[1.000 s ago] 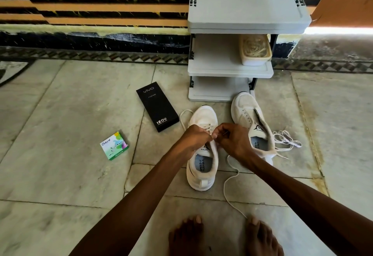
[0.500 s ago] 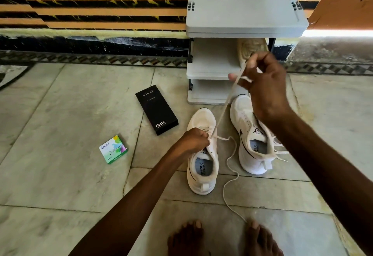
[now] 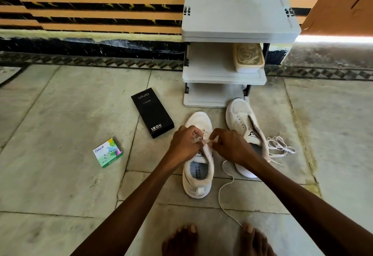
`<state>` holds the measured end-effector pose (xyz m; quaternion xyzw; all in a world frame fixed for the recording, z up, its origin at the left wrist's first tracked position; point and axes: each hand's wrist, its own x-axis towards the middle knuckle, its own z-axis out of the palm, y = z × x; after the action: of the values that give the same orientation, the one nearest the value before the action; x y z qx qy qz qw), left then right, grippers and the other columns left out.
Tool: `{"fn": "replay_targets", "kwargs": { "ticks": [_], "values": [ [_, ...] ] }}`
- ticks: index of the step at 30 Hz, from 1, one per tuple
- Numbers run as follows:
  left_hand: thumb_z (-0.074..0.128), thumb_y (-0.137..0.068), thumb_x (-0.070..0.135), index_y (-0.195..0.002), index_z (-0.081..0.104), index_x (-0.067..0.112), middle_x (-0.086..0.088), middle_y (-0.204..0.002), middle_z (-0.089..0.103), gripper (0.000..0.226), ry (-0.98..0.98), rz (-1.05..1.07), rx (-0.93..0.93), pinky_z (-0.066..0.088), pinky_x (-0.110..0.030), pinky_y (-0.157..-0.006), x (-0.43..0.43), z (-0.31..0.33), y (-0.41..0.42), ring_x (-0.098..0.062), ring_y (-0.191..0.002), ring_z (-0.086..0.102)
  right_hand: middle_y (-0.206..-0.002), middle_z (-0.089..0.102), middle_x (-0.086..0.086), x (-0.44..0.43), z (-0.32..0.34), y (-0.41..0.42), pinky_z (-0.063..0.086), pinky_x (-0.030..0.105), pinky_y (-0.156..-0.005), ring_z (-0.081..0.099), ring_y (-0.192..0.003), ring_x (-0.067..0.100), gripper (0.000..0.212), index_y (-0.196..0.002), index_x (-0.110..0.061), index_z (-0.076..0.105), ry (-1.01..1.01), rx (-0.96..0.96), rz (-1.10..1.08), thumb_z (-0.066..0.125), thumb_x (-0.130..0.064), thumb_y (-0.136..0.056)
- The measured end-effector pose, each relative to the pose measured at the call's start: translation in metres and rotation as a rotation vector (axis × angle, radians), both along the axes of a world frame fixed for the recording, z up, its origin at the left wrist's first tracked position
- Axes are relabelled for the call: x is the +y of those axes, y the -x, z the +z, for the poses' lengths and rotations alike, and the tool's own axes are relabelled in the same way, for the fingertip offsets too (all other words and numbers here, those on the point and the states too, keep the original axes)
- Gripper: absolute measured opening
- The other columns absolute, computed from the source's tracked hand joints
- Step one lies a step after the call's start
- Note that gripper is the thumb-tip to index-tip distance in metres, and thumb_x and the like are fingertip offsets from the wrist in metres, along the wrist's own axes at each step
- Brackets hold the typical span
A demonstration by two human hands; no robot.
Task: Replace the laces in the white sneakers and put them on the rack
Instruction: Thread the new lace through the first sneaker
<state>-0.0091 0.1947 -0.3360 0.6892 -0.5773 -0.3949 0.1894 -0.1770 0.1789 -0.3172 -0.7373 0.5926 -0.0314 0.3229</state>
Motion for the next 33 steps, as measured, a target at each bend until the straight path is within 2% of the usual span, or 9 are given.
{"fn": "replay_targets", "kwargs": {
  "ticks": [8,12,16,18,21,24,27,30,33],
  "values": [
    [0.067,-0.087,0.034,-0.123,0.056,0.038,0.005,-0.139,0.039,0.038,0.010,-0.093,-0.221,0.029,-0.039,-0.106,0.001,-0.007,-0.004,-0.023,-0.130,0.032,-0.096,0.072,0.002,0.004,-0.003,-0.002,0.040,0.028,-0.067,0.067,-0.091,0.026,0.018,-0.105,-0.025,0.069,0.210,0.132,0.096,0.054,-0.030,-0.096],
    [0.068,-0.084,0.047,-0.128,0.053,0.040,0.010,-0.145,0.035,0.047,0.002,-0.139,-0.278,0.030,-0.039,-0.104,0.001,-0.010,-0.002,-0.022,-0.133,0.031,-0.084,0.073,0.000,-0.001,0.017,-0.004,0.045,0.029,-0.064,0.067,-0.080,0.024,0.017,-0.084,-0.023,0.072,0.311,0.085,0.038,0.057,-0.017,-0.084],
    [0.072,-0.083,0.039,-0.127,0.056,0.033,0.009,-0.141,0.038,0.047,0.015,-0.120,-0.165,0.038,-0.032,-0.095,0.002,-0.013,-0.005,-0.021,-0.127,0.039,-0.070,0.068,-0.016,-0.017,0.059,0.000,0.045,0.014,-0.061,0.061,-0.062,0.001,0.026,-0.073,-0.031,0.071,0.296,-0.315,-0.234,0.064,-0.010,-0.086],
    [0.074,-0.082,0.037,-0.125,0.058,0.032,0.009,-0.139,0.040,0.046,0.025,-0.110,-0.134,0.038,-0.030,-0.093,0.002,-0.013,-0.007,-0.019,-0.125,0.041,-0.074,0.069,-0.013,-0.023,0.084,0.004,0.045,0.010,-0.064,0.062,-0.068,0.002,0.026,-0.075,-0.025,0.070,0.285,-0.668,-0.304,0.062,-0.007,-0.091],
    [0.076,-0.080,0.033,-0.122,0.059,0.034,0.009,-0.135,0.041,0.045,0.010,-0.094,-0.082,0.042,-0.035,-0.098,0.002,-0.011,-0.007,-0.019,-0.124,0.042,-0.081,0.066,-0.008,-0.030,0.113,0.010,0.051,0.027,-0.076,0.061,-0.080,0.010,0.028,-0.076,-0.019,0.062,0.136,-1.147,-0.358,0.053,-0.001,-0.095],
    [0.077,-0.079,0.027,-0.121,0.060,0.032,0.007,-0.133,0.043,0.045,0.025,-0.068,-0.034,0.043,-0.033,-0.097,0.003,-0.011,-0.009,-0.019,-0.123,0.045,-0.078,0.057,-0.005,-0.026,0.117,0.005,0.052,0.038,-0.088,0.055,-0.071,0.008,0.021,-0.079,-0.012,0.052,-0.097,-1.471,-0.366,0.046,0.000,-0.096],
    [0.076,-0.080,0.024,-0.121,0.060,0.030,0.006,-0.133,0.043,0.044,0.034,-0.062,-0.015,0.041,-0.028,-0.095,0.003,-0.012,-0.008,-0.018,-0.123,0.046,-0.068,0.051,-0.003,-0.018,0.108,-0.002,0.054,0.027,-0.066,0.047,-0.060,0.007,0.011,-0.082,-0.012,0.053,-0.409,-1.782,-0.486,0.048,-0.006,-0.089],
    [0.072,-0.082,0.025,-0.122,0.057,0.024,0.003,-0.131,0.045,0.043,0.040,-0.039,-0.026,0.045,-0.030,-0.095,0.002,-0.011,-0.007,-0.018,-0.118,0.049,-0.065,0.043,-0.003,-0.019,0.100,0.001,0.035,0.018,-0.045,0.036,-0.056,0.007,0.011,-0.078,-0.014,0.056,-0.520,-1.713,-0.640,0.048,-0.010,-0.085],
    [0.069,-0.082,0.022,-0.121,0.056,0.022,0.002,-0.125,0.051,0.040,0.019,0.050,0.020,0.050,-0.035,-0.094,-0.001,-0.011,-0.008,-0.017,-0.109,0.056,-0.064,0.037,-0.001,-0.018,0.087,0.009,0.026,0.017,-0.036,0.031,-0.046,0.007,0.023,-0.070,-0.014,0.053,-0.588,-1.328,-0.678,0.045,-0.011,-0.092]
  ]
}}
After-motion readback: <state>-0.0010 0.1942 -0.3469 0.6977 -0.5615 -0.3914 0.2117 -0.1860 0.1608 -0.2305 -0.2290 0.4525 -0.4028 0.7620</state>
